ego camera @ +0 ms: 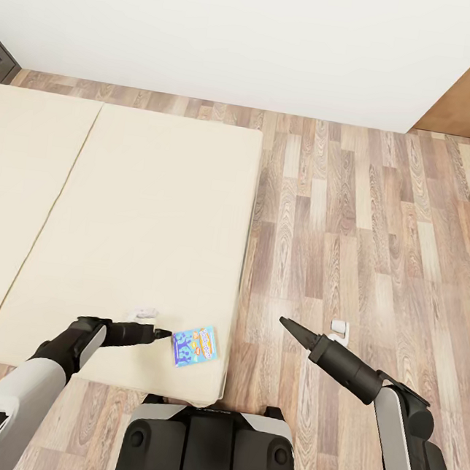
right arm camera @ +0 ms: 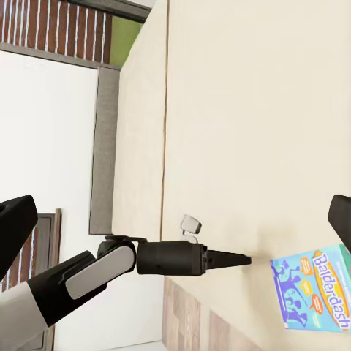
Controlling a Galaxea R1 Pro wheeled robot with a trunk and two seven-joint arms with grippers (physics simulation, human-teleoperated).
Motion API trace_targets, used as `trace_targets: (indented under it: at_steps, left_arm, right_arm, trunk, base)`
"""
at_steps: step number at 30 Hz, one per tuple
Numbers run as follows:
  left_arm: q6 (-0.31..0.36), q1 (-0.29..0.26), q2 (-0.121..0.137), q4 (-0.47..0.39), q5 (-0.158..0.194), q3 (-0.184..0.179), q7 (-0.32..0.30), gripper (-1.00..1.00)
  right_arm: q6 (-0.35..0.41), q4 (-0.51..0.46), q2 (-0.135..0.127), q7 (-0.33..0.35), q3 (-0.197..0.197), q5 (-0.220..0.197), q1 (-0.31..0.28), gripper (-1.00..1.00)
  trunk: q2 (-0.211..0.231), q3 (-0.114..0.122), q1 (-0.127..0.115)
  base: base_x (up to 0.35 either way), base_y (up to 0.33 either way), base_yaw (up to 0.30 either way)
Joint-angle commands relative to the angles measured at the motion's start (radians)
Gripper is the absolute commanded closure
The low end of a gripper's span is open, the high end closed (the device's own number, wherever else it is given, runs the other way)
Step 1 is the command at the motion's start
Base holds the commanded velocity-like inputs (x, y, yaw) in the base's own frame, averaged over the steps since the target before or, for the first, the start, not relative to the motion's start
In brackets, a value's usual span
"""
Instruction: Put all the toys in the child's room - the three board games (two on the bed and one on the table), the two jigsaw puzzles on the table, and the tennis ball on the table - inside the toy box on the table in the child's room.
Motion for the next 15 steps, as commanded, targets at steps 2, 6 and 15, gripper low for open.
trace_targets:
  at_steps: [2, 6, 15]
  left_arm:
    - [0.008, 0.0, -0.001, -0.001, -0.001, 0.006, -0.005, -1.0]
    - [0.008, 0.0, -0.001, -0.001, -0.001, 0.007, -0.006, -1.0]
    - [0.006, 0.0, -0.007, -0.001, -0.001, 0.004, -0.005, -1.0]
  right_arm:
    - [0.005, 0.0, 0.0, 0.002, -0.001, -0.002, 0.0, -1.0]
    - [0.004, 0.0, 0.0, 0.002, -0.001, -0.002, 0.0, -1.0]
    - [0.005, 0.0, 0.0, 0.003, -0.002, -0.003, 0.0, -1.0]
  trunk:
    - [-0.001, -0.001, 0.001]
    - [-0.001, -0.001, 0.001]
    - [-0.001, -0.001, 0.001]
  base:
    - [0.0, 0.0, 0.0]
    - [0.0, 0.0, 0.0]
    - [0.0, -0.129, 0.0]
